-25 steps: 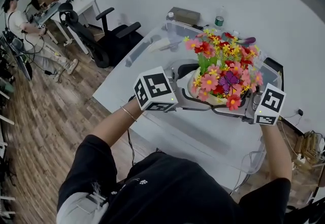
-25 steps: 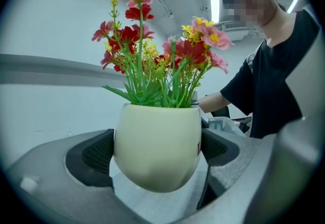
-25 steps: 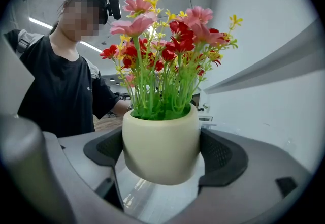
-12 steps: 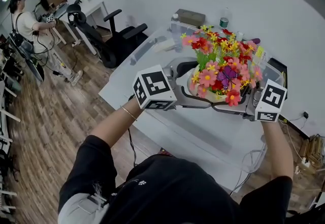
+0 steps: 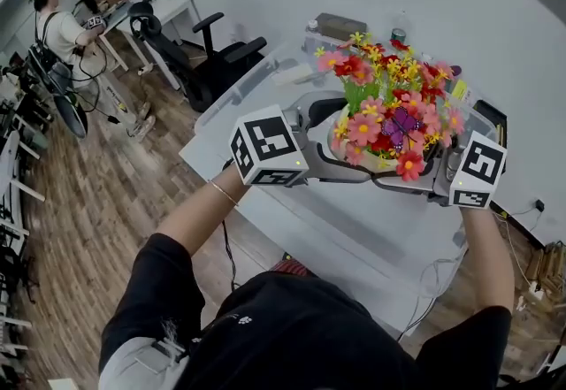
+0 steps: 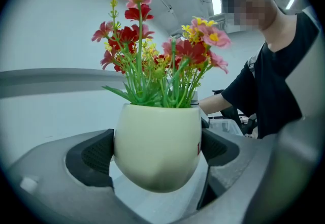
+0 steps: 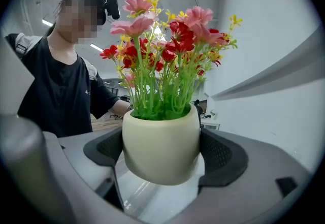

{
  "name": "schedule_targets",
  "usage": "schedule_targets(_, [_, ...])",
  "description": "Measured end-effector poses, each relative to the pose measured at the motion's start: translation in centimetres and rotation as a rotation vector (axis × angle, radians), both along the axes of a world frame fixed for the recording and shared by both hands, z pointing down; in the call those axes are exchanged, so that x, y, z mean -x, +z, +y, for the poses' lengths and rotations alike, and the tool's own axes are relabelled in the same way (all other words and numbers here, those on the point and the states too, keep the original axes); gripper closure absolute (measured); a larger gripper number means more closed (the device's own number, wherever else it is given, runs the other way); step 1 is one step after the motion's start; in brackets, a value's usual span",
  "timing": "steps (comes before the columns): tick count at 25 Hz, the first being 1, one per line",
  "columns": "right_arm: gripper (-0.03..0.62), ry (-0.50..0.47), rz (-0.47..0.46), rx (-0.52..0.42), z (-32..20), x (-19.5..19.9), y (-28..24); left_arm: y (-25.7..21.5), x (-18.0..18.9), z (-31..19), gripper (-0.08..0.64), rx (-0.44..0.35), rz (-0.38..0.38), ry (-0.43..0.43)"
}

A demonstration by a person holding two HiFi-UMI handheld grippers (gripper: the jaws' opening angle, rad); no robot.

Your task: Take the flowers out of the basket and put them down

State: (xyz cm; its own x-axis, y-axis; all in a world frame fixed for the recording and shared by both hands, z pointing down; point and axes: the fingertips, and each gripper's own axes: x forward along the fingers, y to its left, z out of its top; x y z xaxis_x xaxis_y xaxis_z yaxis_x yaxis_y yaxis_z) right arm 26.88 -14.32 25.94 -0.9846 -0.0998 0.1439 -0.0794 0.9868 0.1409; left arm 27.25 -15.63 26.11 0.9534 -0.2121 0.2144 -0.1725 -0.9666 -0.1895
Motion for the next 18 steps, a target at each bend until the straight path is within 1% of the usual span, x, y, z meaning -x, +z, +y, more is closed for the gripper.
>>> schedule_targets(6, [0.134,-0.033,-0.023,-0.007,0.7,0.2,-0.7,-0.7,0.4,0.7,0.04,-0.011,0.009,-0.031])
schedule_targets(12, [0.133,-0.063,-0.017,-0.007,1.3,0.3,-1.3,-1.3,0.5,1.3,0.038,-0.01,0.018,-0.06])
schedule_targets(15, [0.133,-0.061,-0.015,-0.007,1.4,0.4,-1.3,-1.2,0.5,1.3,0.04,-0.009,0.003,-0.06])
schedule_targets(18, [0.133,-0.052,-0.021,-0.004,1.5,0.6,-1.6,-1.6,0.7,1.5,0.04,-0.008,0.014,-0.048])
